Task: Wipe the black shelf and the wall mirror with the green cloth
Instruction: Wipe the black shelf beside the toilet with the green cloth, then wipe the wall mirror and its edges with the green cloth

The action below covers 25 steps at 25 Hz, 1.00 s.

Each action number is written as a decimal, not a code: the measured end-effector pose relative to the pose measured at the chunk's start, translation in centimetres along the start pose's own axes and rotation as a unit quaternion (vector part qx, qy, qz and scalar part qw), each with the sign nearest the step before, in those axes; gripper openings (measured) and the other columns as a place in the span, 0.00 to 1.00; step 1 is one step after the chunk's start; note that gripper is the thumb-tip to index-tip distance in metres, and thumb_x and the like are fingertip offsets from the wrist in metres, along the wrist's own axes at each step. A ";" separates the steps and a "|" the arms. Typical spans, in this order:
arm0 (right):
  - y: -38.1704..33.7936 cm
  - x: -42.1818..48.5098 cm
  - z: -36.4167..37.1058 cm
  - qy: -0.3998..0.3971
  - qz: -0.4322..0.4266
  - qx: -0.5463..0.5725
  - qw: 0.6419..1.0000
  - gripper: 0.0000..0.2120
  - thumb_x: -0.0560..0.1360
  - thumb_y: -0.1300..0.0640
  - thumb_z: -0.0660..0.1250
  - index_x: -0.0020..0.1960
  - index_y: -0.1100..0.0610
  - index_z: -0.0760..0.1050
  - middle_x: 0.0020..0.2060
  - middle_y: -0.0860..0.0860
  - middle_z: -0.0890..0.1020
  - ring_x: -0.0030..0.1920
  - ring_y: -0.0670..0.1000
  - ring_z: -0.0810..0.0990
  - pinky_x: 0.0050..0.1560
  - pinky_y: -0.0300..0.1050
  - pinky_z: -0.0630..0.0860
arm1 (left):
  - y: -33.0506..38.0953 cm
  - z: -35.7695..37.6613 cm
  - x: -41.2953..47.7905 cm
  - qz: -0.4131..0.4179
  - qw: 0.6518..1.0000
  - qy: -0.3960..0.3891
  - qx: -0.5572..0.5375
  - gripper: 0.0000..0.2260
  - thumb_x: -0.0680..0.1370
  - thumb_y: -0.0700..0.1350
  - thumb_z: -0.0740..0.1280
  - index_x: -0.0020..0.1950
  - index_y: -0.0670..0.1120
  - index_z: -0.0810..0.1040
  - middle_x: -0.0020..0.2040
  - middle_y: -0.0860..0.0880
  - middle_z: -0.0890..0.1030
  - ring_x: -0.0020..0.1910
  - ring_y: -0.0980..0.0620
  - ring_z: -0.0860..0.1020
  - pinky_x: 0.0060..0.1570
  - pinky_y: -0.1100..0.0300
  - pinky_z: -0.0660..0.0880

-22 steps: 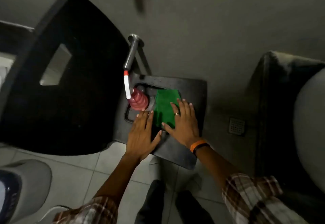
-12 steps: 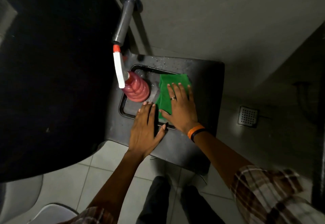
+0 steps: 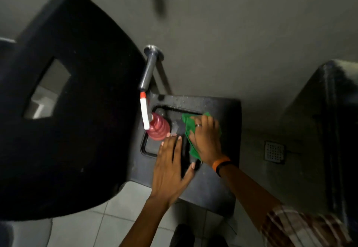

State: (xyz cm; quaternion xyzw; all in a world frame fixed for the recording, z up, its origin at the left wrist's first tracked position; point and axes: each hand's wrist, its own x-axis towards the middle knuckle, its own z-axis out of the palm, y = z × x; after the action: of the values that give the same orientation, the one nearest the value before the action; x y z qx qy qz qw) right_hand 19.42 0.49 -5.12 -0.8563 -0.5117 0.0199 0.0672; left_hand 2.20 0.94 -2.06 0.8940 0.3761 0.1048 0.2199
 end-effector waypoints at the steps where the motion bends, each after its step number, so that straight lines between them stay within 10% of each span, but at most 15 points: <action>1: 0.1 -0.4 -2.5 0.035 0.006 -0.004 0.999 0.25 0.68 0.51 0.75 0.62 0.57 0.77 0.51 0.57 0.80 0.53 0.61 0.80 0.57 0.56 0.76 | 1.5 -1.8 0.6 0.008 1.000 0.016 -0.012 0.36 0.82 0.66 0.52 0.83 0.45 0.56 0.83 0.44 0.56 0.83 0.49 0.50 0.80 0.48 0.55; 7: 2.3 -0.1 -25.6 0.270 0.053 0.005 0.961 0.23 0.72 0.46 0.60 0.64 0.53 0.75 0.54 0.54 0.81 0.54 0.57 0.74 0.60 0.56 0.66 | 12.5 -19.0 7.6 0.165 0.967 0.191 -0.034 0.35 0.81 0.62 0.56 0.80 0.40 0.61 0.82 0.41 0.60 0.82 0.42 0.54 0.80 0.48 0.53; 15: 5.0 5.2 -60.4 0.579 0.012 0.012 0.815 0.24 0.70 0.49 0.63 0.65 0.54 0.73 0.56 0.54 0.75 0.55 0.57 0.70 0.61 0.56 0.64 | 31.4 -45.6 19.7 0.342 0.860 0.378 -0.022 0.35 0.81 0.60 0.56 0.80 0.37 0.59 0.82 0.40 0.59 0.83 0.40 0.53 0.80 0.43 0.53; 25: 11.3 6.4 -86.5 0.721 -0.040 -0.125 0.680 0.25 0.75 0.50 0.63 0.69 0.57 0.71 0.59 0.56 0.73 0.58 0.57 0.69 0.64 0.56 0.65 | 51.6 -61.7 24.2 0.396 0.754 0.520 0.059 0.37 0.82 0.63 0.54 0.82 0.39 0.58 0.82 0.39 0.58 0.83 0.41 0.51 0.80 0.40 0.53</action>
State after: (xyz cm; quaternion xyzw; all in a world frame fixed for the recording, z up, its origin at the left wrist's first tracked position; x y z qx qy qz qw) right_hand 41.26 -7.33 79.22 -0.5843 -0.3365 -0.6709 0.3087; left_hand 29.61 5.71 77.24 0.7816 0.0502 0.6094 -0.1238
